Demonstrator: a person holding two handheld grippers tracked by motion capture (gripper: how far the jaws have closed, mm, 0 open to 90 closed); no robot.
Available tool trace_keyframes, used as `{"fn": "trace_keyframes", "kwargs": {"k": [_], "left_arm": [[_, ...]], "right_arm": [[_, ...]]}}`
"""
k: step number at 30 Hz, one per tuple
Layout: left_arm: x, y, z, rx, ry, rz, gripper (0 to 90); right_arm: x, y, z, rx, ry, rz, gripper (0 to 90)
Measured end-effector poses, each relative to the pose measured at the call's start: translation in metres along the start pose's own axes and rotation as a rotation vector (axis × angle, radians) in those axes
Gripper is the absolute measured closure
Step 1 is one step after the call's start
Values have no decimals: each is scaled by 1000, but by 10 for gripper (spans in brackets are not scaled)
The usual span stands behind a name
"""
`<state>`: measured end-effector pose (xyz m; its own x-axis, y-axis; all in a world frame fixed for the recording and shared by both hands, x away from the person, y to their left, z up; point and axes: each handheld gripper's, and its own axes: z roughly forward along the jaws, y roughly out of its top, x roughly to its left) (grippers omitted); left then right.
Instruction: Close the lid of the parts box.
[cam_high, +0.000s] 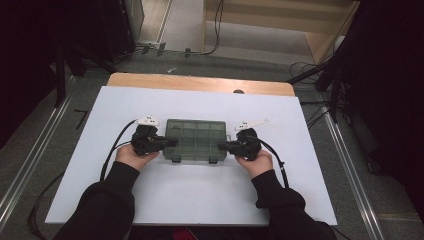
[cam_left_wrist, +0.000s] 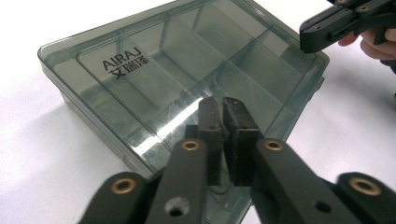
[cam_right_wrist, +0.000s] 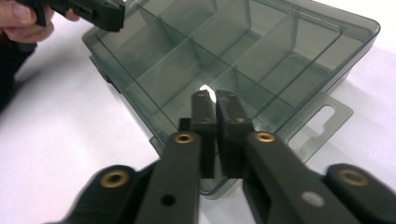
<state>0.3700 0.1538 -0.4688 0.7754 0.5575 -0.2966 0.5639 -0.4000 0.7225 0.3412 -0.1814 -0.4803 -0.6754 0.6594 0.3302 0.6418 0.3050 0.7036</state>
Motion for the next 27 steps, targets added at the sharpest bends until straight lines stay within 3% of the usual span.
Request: {"fn": "trace_keyframes", "kwargs": {"k": [2, 6, 12, 22, 27], "left_arm": [[-1, 1, -3, -13, -28, -27, 804], [-6, 4, -10, -31, -27, -10, 737], [-12, 5, -17, -41, -41, -24, 605], [-25, -2, -16, -36, -36, 24, 410], [-30, -7, -18, -34, -22, 50, 389]], "right_arm": [[-1, 1, -3, -1, -6, 5, 819], [0, 3, -12, -36, -10, 3, 731], [5, 0, -21, -28, -29, -16, 605], [10, -7, -32, -51, -13, -30, 492], [15, -13, -33, -52, -24, -58, 436]]}}
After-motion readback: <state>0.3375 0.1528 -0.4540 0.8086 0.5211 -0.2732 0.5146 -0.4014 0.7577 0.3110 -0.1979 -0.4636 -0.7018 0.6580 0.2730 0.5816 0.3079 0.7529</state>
